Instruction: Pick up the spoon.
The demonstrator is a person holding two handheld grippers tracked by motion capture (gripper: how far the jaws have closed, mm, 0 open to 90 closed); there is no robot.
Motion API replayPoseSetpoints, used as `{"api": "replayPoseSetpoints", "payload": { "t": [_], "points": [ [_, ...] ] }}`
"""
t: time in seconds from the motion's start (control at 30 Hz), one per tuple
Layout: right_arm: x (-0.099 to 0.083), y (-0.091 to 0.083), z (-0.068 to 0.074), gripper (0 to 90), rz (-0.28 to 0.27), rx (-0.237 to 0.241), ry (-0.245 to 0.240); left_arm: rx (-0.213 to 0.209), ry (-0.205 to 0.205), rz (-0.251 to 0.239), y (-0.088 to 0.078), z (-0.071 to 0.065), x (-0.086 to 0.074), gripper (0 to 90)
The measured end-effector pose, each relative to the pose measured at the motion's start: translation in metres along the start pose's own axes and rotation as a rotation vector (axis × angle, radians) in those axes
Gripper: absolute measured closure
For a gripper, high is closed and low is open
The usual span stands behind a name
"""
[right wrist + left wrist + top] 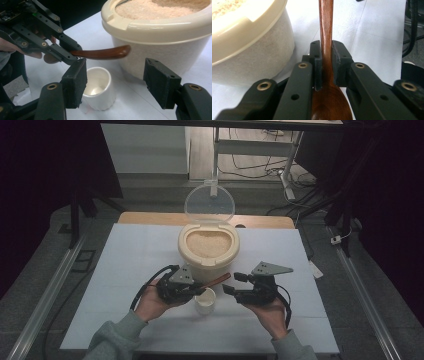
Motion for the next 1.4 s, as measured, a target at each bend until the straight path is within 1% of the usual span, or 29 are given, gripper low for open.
{"api": "replayPoseSetpoints", "payload": {
  "t": [0.1, 0.23, 0.27, 0.5, 0.7, 0.73, 0.77, 0.9, 1.0, 1.03, 1.07, 1.1, 1.13, 1.17, 1.2, 1.23, 1.4],
  "points": [
    [-0.001, 0.002, 0.003, 35.1, 0.008, -0.004, 0.006, 0.003, -0.002, -0.006, 0.001, 0.000, 0.000, 79.1],
    [-0.002, 0.005, 0.004, 35.2, 0.005, -0.020, 0.036, 0.007, 0.001, -0.010, 0.002, -0.001, 0.000, 79.2],
    [-0.004, 0.006, 0.005, 35.2, 0.013, -0.019, 0.057, 0.009, 0.001, -0.012, 0.003, -0.001, 0.000, 79.2],
    [-0.006, 0.010, 0.006, 36.5, 0.008, -0.031, 0.072, 0.012, 0.003, -0.019, 0.005, -0.003, 0.000, 79.1],
    [-0.007, 0.012, 0.008, 39.5, -0.013, -0.029, 0.106, 0.017, 0.013, -0.025, 0.007, -0.006, 0.001, 79.1],
    [-0.007, 0.013, 0.008, 41.0, -0.024, -0.030, 0.119, 0.017, 0.016, -0.024, 0.008, -0.006, 0.001, 79.1],
    [-0.007, 0.013, 0.008, 41.0, -0.024, -0.030, 0.119, 0.015, 0.018, -0.023, 0.008, -0.007, 0.001, 79.1],
    [-0.005, 0.014, 0.008, 45.9, -0.050, -0.033, 0.143, 0.029, 0.040, -0.021, 0.010, -0.010, 0.001, 79.1],
    [-0.003, 0.016, 0.012, 51.0, -0.073, -0.022, 0.172, 0.040, 0.072, -0.011, 0.010, -0.013, 0.003, 79.2],
    [-0.003, 0.016, 0.012, 51.0, -0.073, -0.022, 0.172, 0.042, 0.077, -0.011, 0.010, -0.014, 0.003, 79.2],
    [-0.002, 0.016, 0.015, 52.8, -0.084, -0.021, 0.165, 0.047, 0.086, -0.008, 0.010, -0.014, 0.004, 79.2],
    [-0.002, 0.016, 0.015, 52.8, -0.084, -0.021, 0.165, 0.049, 0.090, -0.008, 0.010, -0.015, 0.004, 79.2],
    [0.000, 0.016, 0.016, 56.0, -0.100, -0.020, 0.164, 0.052, 0.090, -0.010, 0.010, -0.015, 0.004, 79.3],
    [0.000, 0.016, 0.016, 56.0, -0.100, -0.020, 0.164, 0.051, 0.090, -0.010, 0.009, -0.015, 0.004, 79.3],
    [0.001, 0.015, 0.016, 57.9, -0.107, -0.017, 0.169, 0.051, 0.090, -0.011, 0.009, -0.015, 0.005, 79.3],
    [0.003, 0.015, 0.017, 61.4, -0.124, -0.007, 0.176, 0.050, 0.095, -0.007, 0.009, -0.015, 0.004, 79.4],
    [0.007, 0.013, 0.021, 69.0, -0.159, 0.028, 0.175, 0.055, 0.105, -0.006, 0.009, -0.016, 0.005, 79.5]
  ]
}}
Point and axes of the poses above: each handheld gripper's, and its own axes: y roughly forward along the jaws, x roughly out of its top, z roughly to its left, the point moved 8 cm from there along y, roughly forward along the jaws, and after that the axes turned 15 degrees about -z, right-handed, at the moved point
